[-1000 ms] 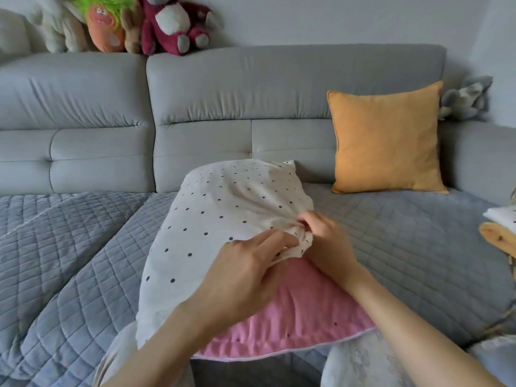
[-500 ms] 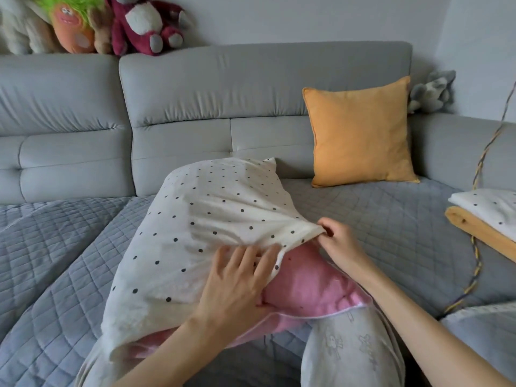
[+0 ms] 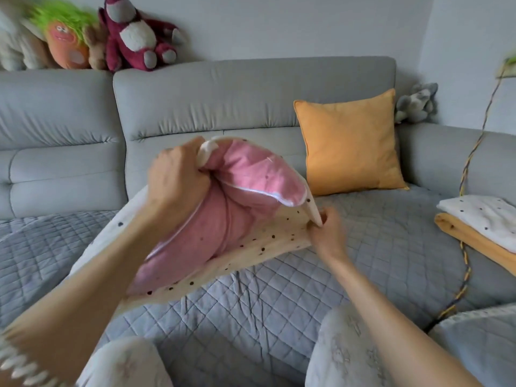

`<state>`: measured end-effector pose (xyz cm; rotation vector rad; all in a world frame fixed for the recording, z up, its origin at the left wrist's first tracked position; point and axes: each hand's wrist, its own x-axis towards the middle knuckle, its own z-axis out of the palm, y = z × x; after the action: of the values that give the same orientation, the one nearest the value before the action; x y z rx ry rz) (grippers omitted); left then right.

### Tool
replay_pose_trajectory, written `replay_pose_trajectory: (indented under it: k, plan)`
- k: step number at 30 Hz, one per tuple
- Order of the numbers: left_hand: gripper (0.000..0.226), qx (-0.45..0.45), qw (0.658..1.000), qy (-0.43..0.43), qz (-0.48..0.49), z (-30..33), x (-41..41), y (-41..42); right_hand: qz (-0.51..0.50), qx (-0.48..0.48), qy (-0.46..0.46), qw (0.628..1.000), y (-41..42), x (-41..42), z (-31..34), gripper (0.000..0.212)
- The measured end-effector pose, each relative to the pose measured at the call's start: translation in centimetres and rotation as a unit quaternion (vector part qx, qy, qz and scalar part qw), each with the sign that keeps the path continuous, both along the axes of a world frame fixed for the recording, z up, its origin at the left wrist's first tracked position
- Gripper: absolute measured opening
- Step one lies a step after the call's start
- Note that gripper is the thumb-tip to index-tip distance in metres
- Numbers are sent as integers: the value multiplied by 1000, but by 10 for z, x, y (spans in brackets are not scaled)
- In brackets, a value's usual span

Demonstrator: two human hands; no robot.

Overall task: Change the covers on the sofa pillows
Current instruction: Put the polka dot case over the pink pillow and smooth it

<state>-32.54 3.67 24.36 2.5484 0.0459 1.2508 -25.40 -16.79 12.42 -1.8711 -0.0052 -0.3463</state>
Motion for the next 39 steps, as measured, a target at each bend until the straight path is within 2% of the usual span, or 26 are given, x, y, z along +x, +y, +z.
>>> replay_pose_trajectory:
  k: [5,8,13,16,18,20,22,23,27,29,31,33,35,36,39]
  plan:
    - [12,24,1000,10,18,1,16,-9,52,58,117,990,9,-21,-8,17]
    - [12,37,999,15,7,-19,17,-19,76,70,136,985,-2,-46,-15,16]
    - [15,97,995,7,-31,-83,18,-48,74,68,72,992,-41,-69,-24,21]
    - [22,111,993,7,-51,-118,9,-69,56,21,49,997,-56,-83,-31,22]
    - [12,112,991,29,-71,-136,3,-76,22,39,50,998,-68,-88,-40,14]
    - [23,104,989,47,-91,-152,-3,-74,-31,63,42,997,-79,-88,-52,23]
    - [34,76,988,60,-118,-163,-11,-70,-77,47,8,996,-84,-89,-60,4]
    - [36,65,988,58,-126,-166,-16,-70,-94,36,-7,995,-84,-90,-61,12]
    - [51,35,989,37,-136,-170,-35,-89,-109,-19,-69,991,-88,-85,-65,19]
    - [43,18,985,-20,-168,-164,-46,-107,-86,-37,-83,992,-94,-83,-63,19]
    - [26,25,968,-54,-243,-161,-58,-127,-35,-60,-96,993,-94,-81,-60,13]
    - [21,23,947,16,-320,-169,-63,-142,3,-86,-119,989,-93,-77,-58,9]
    - [31,14,948,109,-298,-181,-60,-149,31,-75,-127,989,-94,-72,-51,12]
    - [34,19,955,128,-267,-190,-58,-150,55,-53,-122,990,-96,-69,-49,16]
    - [39,31,972,127,-197,-207,-52,-152,118,-4,-69,991,-105,-62,-45,37]
